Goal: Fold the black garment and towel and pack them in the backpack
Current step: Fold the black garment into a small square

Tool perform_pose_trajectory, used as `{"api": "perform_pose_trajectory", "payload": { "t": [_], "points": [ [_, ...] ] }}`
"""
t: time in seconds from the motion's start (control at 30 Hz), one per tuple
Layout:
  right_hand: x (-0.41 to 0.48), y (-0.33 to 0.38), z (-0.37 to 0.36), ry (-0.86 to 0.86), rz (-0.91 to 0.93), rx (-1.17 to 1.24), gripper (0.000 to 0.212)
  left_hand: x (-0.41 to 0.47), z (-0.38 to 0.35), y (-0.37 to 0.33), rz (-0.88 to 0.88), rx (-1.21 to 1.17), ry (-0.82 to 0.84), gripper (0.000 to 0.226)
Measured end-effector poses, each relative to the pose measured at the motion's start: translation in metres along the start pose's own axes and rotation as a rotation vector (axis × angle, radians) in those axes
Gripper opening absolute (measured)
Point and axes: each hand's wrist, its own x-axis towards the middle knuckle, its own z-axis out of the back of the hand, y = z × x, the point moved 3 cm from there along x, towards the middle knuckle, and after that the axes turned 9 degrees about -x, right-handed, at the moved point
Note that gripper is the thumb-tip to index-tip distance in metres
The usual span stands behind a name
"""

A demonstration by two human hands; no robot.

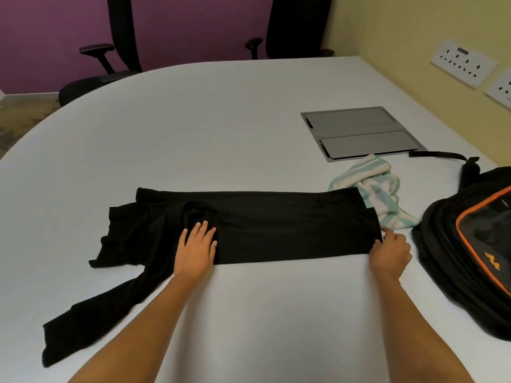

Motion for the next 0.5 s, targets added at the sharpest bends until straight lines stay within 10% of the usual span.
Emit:
{"api": "perform_pose_trajectory", "payload": {
  "t": [0.3, 0.5],
  "points": [
    [-0.070, 0.067, -0.022, 0.116, 0.414, 0.007, 0.044, -0.063, 0.027, 0.052, 0.475, -0.153, -0.190, 0.068],
    [-0.114, 0.095, -0.034, 0.286, 0.448, -0.039, 0.047, -0.093, 0.031, 0.073, 0.552, -0.210, -0.101, 0.029]
  ]
}}
